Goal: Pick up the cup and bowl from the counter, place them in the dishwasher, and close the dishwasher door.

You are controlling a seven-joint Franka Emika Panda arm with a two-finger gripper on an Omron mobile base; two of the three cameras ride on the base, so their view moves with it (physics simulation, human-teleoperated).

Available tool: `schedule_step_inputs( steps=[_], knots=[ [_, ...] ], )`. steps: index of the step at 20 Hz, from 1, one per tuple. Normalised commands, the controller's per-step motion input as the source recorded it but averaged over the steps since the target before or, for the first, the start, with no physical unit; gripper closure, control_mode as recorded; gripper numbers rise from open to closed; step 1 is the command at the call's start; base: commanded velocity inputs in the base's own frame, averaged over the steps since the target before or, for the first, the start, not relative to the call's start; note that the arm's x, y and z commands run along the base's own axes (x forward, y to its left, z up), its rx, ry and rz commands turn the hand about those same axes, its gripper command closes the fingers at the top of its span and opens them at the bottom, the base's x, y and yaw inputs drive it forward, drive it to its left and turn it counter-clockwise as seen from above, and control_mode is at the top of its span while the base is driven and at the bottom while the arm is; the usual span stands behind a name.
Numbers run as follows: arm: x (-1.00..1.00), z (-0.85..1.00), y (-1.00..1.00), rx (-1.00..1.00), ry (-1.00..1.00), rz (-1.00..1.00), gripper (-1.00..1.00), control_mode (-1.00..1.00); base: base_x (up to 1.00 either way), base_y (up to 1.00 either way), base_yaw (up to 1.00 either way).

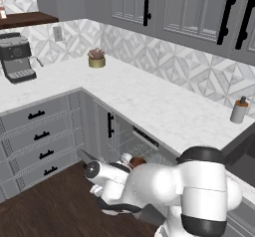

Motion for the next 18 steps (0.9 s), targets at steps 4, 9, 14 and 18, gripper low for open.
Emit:
schedule_step_inputs(
  steps=[4,9,14,18],
  knots=[
    [0.16,-0.37,0.74,-0.24,0.00,-0.05,-1.00,-1.00,0.00,0.00,0.00],
    [0.12,-0.40,0.59,-0.26,0.00,-0.09,-1.00,-1.00,0.00,0.00,0.00],
    [0.14,-0.51,0.47,-0.23,0.00,-0.07,-1.00,-1.00,0.00,0.00,0.00],
    [0.16,-0.56,0.35,-0.17,0.01,-0.04,-1.00,-1.00,0.00,0.00,0.00]
  ],
)
